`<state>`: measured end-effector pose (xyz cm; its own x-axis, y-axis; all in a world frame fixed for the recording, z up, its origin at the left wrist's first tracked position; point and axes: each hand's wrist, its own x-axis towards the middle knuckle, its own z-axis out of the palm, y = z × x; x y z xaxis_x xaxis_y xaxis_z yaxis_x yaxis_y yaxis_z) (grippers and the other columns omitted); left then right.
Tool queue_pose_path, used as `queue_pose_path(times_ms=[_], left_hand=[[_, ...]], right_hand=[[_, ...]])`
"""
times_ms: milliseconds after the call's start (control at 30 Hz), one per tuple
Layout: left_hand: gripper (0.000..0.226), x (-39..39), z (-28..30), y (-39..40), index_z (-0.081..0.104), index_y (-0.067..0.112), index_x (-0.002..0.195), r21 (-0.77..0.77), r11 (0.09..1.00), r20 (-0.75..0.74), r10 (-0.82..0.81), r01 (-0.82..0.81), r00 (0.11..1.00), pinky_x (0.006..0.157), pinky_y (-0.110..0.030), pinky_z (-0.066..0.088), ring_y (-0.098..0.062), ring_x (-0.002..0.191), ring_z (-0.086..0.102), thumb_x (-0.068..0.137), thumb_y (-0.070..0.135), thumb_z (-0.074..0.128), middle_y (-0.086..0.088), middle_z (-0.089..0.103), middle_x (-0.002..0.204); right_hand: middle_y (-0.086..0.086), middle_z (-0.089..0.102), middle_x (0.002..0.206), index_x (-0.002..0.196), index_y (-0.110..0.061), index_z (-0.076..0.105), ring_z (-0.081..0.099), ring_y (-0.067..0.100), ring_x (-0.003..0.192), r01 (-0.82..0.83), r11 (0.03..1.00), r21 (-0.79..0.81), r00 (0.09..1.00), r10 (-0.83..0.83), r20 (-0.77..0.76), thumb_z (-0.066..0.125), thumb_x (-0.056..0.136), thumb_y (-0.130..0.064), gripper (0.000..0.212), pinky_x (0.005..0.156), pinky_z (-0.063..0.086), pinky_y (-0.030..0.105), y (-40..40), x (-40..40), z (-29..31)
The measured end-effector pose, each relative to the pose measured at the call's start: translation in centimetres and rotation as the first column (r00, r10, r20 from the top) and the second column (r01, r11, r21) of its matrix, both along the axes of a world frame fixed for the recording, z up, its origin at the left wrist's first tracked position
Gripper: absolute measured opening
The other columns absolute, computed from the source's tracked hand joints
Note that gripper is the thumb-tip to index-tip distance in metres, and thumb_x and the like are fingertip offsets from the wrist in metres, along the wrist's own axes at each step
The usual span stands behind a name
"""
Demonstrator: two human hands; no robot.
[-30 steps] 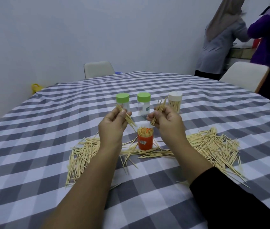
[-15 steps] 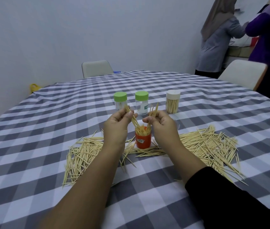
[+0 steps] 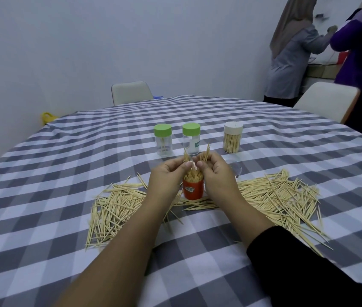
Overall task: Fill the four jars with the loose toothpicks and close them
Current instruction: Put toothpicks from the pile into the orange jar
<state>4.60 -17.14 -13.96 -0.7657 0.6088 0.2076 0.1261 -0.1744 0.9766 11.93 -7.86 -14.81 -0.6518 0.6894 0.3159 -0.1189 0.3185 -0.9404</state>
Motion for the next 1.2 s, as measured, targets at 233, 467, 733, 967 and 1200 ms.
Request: queue_pose_path(times_ms=[233, 467, 733, 967, 1200], left_hand=[[0.024, 0.0, -0.1, -0.3, 0.067, 0.018, 0.114, -0.067, 0.998, -0.08, 0.016, -0.021, 0.997, 0.062, -0.005, 0.047, 0.007, 0.085, 0.063, 0.092, 0.021, 0.058, 0.011, 0.068, 0.097], [0.027, -0.2, -0.3, -0.5, 0.064, 0.023, 0.12, -0.174, 0.985, -0.166, -0.006, -0.023, 0.986, 0.077, -0.013, 0.048, 0.003, 0.098, 0.059, 0.096, 0.026, 0.052, 0.007, 0.067, 0.113], [0.059, -1.0, 0.2, -1.7, 0.045, 0.03, 0.137, -0.372, 0.911, -0.128, -0.242, 0.179, 0.962, 0.087, -0.021, 0.053, -0.009, 0.103, 0.06, 0.079, 0.022, 0.057, 0.002, 0.061, 0.12], [0.058, -0.3, -0.2, -1.8, 0.049, 0.039, 0.125, -0.477, 0.872, -0.301, -0.282, 0.113, 0.911, 0.067, 0.002, 0.041, 0.01, 0.09, 0.056, 0.078, 0.02, 0.076, 0.02, 0.059, 0.107], [0.063, -0.5, -0.7, -1.5, 0.048, 0.035, 0.136, -0.485, 0.874, -0.409, -0.23, 0.003, 0.883, 0.087, -0.015, 0.043, -0.007, 0.109, 0.055, 0.079, 0.028, 0.074, 0.012, 0.06, 0.121]], right_hand=[[-0.002, 0.064, 0.111, 0.115, -0.022, 0.058, 0.06, 0.008, 0.102, 0.015, 0.999, -0.031, 1.0, -0.015, 0.002, 0.046, 0.098, -0.023, 0.02, 0.09, 0.05, 0.029, -0.2, 0.4, 0.2], [-0.004, 0.063, 0.102, 0.105, -0.026, 0.056, 0.06, 0.012, 0.098, 0.036, 0.999, 0.028, 0.999, -0.037, 0.031, 0.046, 0.098, -0.021, 0.013, 0.089, 0.052, 0.036, -0.4, 0.5, 0.2], [0.0, 0.064, 0.118, 0.114, -0.024, 0.061, 0.059, 0.013, 0.11, -0.019, 0.992, -0.126, 0.998, 0.025, 0.05, 0.04, 0.1, -0.021, 0.025, 0.099, 0.048, 0.036, -0.3, 0.5, 0.5], [-0.001, 0.046, 0.143, 0.131, -0.014, 0.056, 0.046, 0.016, 0.126, -0.077, 0.989, -0.126, 0.976, 0.101, 0.193, 0.041, 0.099, -0.018, 0.036, 0.107, 0.04, 0.038, -0.4, 0.8, 0.9], [-0.004, 0.043, 0.146, 0.142, -0.023, 0.042, 0.04, 0.01, 0.13, -0.107, 0.994, -0.038, 0.983, 0.111, 0.146, 0.033, 0.101, -0.023, 0.041, 0.11, 0.036, 0.033, -0.6, 1.2, 1.2]])
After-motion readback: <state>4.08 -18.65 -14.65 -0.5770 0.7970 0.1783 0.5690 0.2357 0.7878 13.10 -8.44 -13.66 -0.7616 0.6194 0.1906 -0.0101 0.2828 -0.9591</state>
